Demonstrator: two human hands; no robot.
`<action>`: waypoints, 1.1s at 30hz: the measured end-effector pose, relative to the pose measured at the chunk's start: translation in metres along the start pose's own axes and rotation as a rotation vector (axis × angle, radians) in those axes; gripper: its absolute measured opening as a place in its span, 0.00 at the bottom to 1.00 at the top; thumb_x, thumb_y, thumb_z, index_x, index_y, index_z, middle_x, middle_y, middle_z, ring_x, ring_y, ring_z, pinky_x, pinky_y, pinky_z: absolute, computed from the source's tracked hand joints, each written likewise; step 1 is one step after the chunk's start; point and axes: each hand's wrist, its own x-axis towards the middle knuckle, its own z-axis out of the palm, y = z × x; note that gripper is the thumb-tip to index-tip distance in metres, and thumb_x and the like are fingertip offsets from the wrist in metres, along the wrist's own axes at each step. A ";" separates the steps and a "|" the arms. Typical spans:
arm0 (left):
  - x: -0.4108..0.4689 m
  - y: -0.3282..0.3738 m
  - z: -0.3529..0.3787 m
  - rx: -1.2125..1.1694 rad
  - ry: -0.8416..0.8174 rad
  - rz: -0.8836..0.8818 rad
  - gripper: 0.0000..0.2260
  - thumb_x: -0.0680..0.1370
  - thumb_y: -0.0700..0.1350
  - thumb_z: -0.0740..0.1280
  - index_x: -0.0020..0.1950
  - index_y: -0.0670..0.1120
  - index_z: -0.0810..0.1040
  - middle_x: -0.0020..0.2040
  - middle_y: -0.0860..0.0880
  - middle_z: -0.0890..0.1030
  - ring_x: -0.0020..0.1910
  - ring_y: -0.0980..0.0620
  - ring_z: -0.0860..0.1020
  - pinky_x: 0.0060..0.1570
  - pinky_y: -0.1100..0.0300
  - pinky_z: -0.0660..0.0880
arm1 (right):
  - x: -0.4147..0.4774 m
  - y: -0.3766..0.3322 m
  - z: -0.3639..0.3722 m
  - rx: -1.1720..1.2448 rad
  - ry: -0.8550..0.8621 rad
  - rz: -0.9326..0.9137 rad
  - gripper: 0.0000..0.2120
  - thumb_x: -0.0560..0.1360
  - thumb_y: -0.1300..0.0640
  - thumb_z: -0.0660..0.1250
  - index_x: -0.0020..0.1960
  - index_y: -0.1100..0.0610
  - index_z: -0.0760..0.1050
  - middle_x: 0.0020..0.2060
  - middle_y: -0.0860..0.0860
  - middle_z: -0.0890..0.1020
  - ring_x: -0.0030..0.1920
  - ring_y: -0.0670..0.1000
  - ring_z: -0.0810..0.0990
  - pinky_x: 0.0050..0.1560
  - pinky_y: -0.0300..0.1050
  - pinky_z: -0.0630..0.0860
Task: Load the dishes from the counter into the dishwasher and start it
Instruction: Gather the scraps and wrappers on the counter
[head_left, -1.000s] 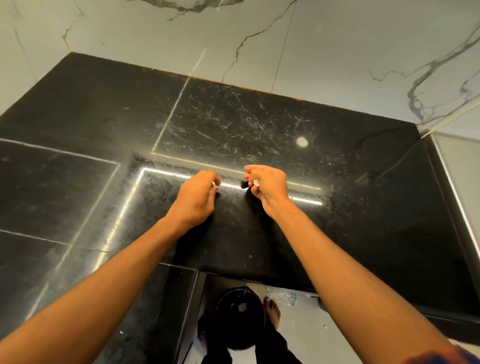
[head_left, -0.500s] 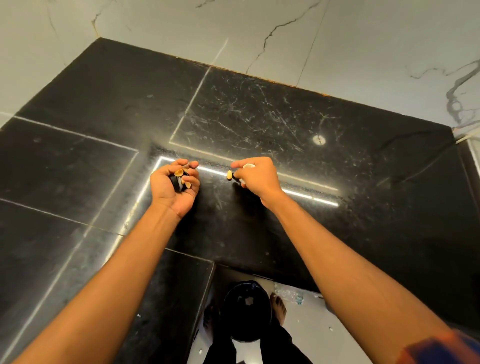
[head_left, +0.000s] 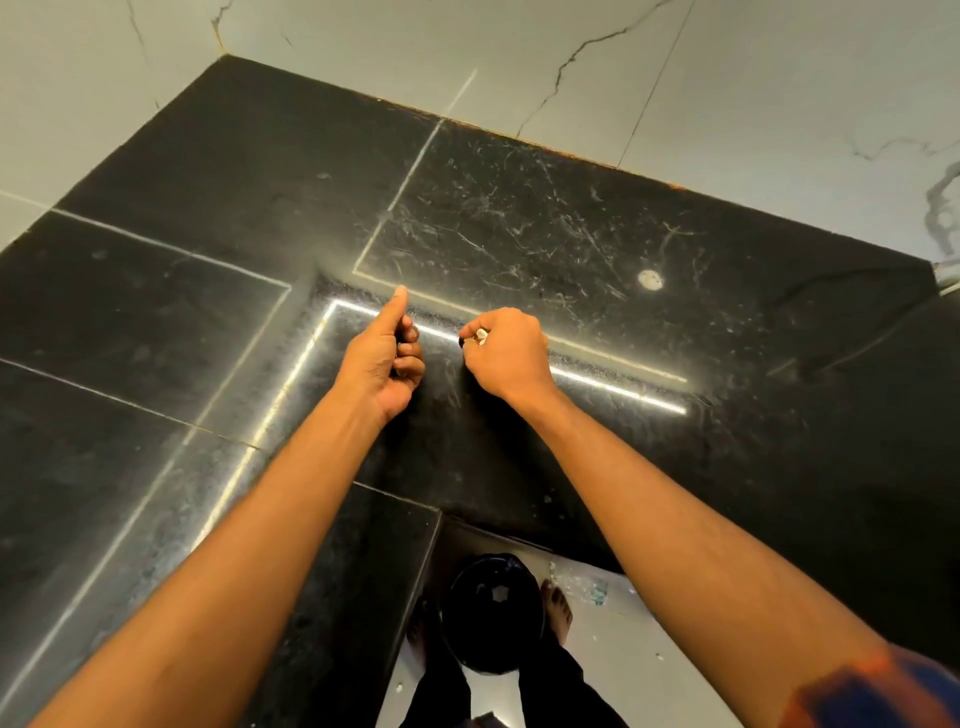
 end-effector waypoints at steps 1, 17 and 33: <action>-0.002 -0.001 0.001 0.025 0.014 0.000 0.18 0.77 0.56 0.71 0.34 0.49 0.69 0.27 0.54 0.68 0.23 0.60 0.61 0.18 0.70 0.56 | 0.000 0.000 -0.001 0.017 -0.017 0.029 0.10 0.74 0.64 0.69 0.48 0.53 0.87 0.44 0.47 0.86 0.47 0.49 0.82 0.44 0.39 0.72; -0.076 -0.075 -0.027 0.505 -0.022 0.071 0.21 0.78 0.52 0.71 0.30 0.48 0.65 0.27 0.50 0.65 0.20 0.57 0.57 0.20 0.69 0.50 | -0.109 0.073 -0.069 1.388 -0.308 0.768 0.07 0.77 0.71 0.65 0.49 0.65 0.81 0.34 0.53 0.83 0.35 0.45 0.81 0.33 0.32 0.79; -0.196 -0.325 -0.134 0.640 0.398 -0.138 0.23 0.79 0.52 0.71 0.28 0.45 0.68 0.25 0.47 0.66 0.23 0.51 0.61 0.22 0.64 0.57 | -0.270 0.208 -0.016 1.104 -0.684 0.964 0.08 0.78 0.70 0.64 0.46 0.63 0.80 0.32 0.51 0.84 0.30 0.43 0.82 0.32 0.31 0.79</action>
